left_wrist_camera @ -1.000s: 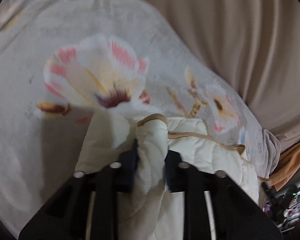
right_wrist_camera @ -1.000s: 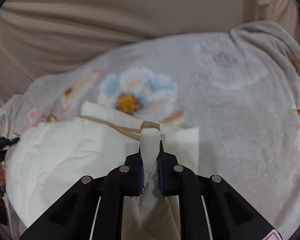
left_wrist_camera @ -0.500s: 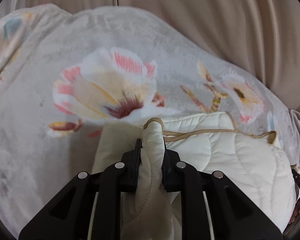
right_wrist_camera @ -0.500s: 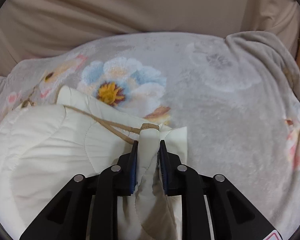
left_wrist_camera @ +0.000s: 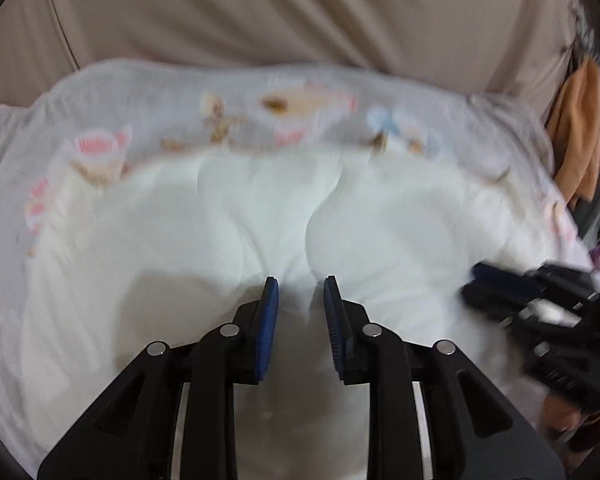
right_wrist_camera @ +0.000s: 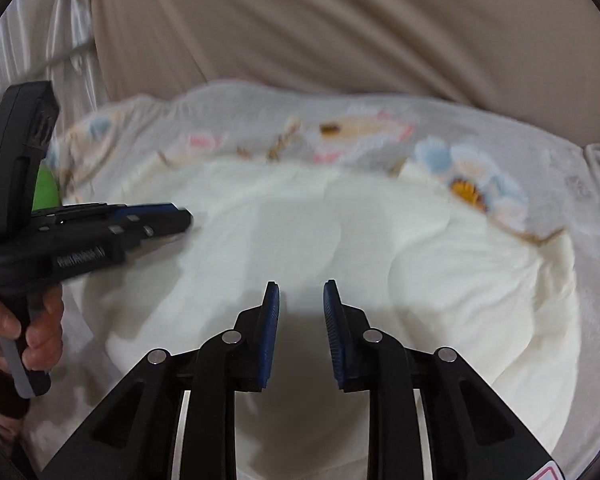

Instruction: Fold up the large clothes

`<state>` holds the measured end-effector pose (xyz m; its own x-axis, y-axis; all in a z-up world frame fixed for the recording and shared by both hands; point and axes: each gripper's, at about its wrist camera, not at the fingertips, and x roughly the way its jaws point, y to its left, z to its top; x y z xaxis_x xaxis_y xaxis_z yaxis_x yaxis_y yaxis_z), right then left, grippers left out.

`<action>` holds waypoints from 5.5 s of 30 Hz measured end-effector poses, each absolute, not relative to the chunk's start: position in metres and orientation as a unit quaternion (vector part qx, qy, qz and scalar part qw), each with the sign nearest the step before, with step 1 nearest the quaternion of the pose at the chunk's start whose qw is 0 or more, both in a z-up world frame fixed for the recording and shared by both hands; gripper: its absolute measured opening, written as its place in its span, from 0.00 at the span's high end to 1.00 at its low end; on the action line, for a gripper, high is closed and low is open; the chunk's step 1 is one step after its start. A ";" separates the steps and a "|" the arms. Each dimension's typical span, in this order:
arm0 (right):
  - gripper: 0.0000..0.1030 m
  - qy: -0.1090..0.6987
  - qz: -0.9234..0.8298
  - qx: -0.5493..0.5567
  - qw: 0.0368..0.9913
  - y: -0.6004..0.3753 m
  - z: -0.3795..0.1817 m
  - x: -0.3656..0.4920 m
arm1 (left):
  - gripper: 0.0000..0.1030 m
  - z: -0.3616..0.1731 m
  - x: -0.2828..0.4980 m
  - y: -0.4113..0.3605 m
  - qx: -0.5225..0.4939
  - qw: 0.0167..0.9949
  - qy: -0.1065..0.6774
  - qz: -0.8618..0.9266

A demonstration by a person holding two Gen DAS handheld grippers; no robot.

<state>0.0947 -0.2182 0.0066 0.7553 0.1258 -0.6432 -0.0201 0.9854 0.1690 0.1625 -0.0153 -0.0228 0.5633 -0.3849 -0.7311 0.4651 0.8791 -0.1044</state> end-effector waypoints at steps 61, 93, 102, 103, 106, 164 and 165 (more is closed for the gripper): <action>0.93 0.397 0.075 0.189 0.895 -0.195 0.013 0.214 | 0.40 -0.007 0.143 0.162 -0.147 0.911 0.358 -0.142; 0.90 0.361 0.129 0.188 0.904 -0.220 0.019 0.146 | 0.75 0.084 0.097 0.090 -0.167 0.894 0.304 -0.286; 0.90 0.409 0.192 0.185 0.873 -0.210 -0.016 0.077 | 0.77 0.097 0.075 0.041 -0.132 0.893 0.288 -0.319; 0.90 0.416 0.188 0.179 0.871 -0.204 -0.026 0.082 | 0.77 0.099 0.073 0.035 -0.128 0.892 0.289 -0.322; 1.00 0.405 0.197 0.191 0.872 -0.198 -0.043 0.090 | 0.78 0.102 0.064 0.012 -0.102 0.894 0.288 -0.328; 0.78 0.351 0.089 0.323 0.874 -0.339 0.039 0.062 | 0.13 0.046 0.038 -0.043 -0.074 0.913 0.318 -0.243; 0.80 0.326 0.104 0.325 0.881 -0.341 0.047 0.049 | 0.13 0.048 0.037 -0.045 -0.076 0.912 0.316 -0.250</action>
<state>0.0495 -0.3410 0.0475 0.7653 0.3963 -0.5072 0.0281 0.7666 0.6415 0.0369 -0.0449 0.0478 0.6752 -0.5046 -0.5381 0.4080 0.8632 -0.2975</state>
